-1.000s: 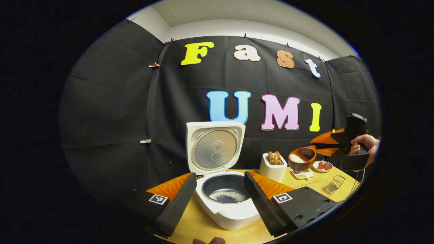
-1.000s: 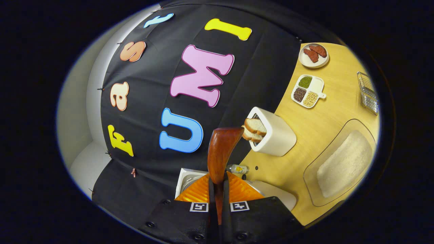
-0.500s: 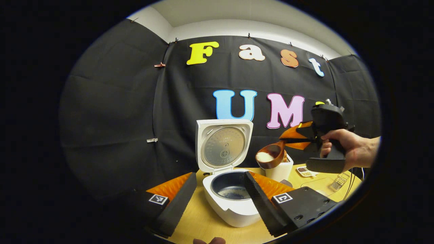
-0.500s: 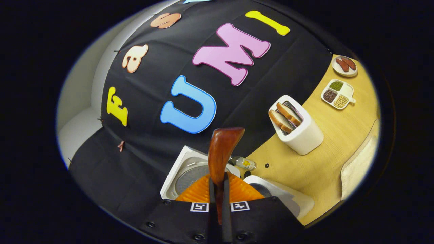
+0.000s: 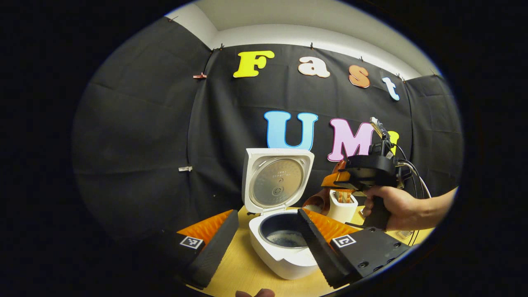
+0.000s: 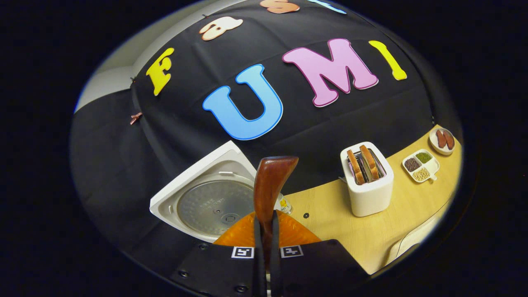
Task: Close the left gripper, press the button to open the rice cooker; take a wooden spoon from the chopstick holder with the right hand, scoop a spoonful of rice and pour it into the rice cooker, then put the wooden spoon back into the chopstick holder.
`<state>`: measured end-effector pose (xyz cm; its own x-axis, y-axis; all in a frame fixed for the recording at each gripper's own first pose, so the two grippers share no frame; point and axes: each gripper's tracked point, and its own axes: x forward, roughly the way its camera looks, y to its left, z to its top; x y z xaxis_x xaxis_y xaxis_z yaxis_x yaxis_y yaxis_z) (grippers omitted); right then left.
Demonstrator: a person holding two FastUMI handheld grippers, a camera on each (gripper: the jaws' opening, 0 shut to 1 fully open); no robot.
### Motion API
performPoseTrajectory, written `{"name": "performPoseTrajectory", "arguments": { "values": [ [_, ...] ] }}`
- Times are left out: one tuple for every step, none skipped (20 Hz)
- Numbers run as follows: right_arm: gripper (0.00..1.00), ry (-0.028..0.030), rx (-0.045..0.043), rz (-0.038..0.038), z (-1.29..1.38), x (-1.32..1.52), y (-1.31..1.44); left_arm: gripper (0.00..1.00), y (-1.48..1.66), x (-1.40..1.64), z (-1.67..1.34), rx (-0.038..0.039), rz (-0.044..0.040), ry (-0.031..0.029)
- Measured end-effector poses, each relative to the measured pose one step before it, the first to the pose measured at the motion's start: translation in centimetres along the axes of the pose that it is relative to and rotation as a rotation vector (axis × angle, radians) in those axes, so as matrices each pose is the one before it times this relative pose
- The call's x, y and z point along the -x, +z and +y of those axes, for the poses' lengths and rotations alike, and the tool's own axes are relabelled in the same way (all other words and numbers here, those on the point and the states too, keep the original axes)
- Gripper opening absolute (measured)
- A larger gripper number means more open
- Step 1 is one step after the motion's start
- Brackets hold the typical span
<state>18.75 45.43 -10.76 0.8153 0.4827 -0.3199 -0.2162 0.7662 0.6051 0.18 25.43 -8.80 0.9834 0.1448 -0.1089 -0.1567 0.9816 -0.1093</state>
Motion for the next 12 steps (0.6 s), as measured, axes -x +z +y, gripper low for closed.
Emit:
{"name": "performPoseTrajectory", "arguments": {
  "values": [
    [0.08,0.00249,0.03561,-0.0012,0.21,-0.237,-0.211,0.98,0.016,-0.067,0.397,0.00729,0.00066,0.00477],
    [0.08,0.00357,0.03804,0.00239,0.316,-0.154,-0.322,0.98,-0.029,-0.178,0.345,0.00258,-0.00006,0.00696],
    [0.08,0.00536,0.04553,-0.00036,0.215,-0.124,-0.154,0.98,0.052,-0.108,0.337,-0.00036,-0.00016,0.00658],
    [0.08,0.00653,0.04832,-0.00421,0.032,0.032,-0.232,0.98,-0.046,-0.005,0.278,-0.00012,-0.00019,0.00598],
    [0.08,0.00836,0.04535,-0.0061,0.206,0.033,-0.071,0.97,0.013,-0.131,0.262,0.0019,0.0005,0.00459],
    [0.08,0.00892,0.04537,-0.00414,0.315,0.114,-0.068,0.96,-0.084,0.006,0.211,0.0037,0.00164,0.00162],
    [0.08,0.01274,0.04395,-0.00518,0.475,0.0,-0.028,0.96,-0.043,-0.014,0.16,0.00359,0.0021,0.00224],
    [0.08,0.01666,0.04425,-0.00542,0.742,0.112,0.001,0.95,-0.109,-0.017,0.238,0.00328,0.00142,0.00295],
    [0.08,0.0168,0.04602,-0.00877,0.618,0.087,0.246,0.95,-0.033,0.032,0.111,0.00037,0.00049,0.0028],
    [0.08,0.01846,0.04922,-0.0099,0.509,-0.409,0.52,0.95,-0.066,0.078,0.171,-0.00183,-0.00004,0.00467],
    [0.08,0.01978,0.05287,-0.01027,0.531,0.049,0.295,0.95,0.106,0.044,0.197,-0.00251,-0.00084,0.00394],
    [0.08,0.02129,0.05471,-0.01085,0.8,0.015,0.204,0.95,-0.099,0.062,0.015,-0.00172,-0.00096,0.00219]
  ]
}}
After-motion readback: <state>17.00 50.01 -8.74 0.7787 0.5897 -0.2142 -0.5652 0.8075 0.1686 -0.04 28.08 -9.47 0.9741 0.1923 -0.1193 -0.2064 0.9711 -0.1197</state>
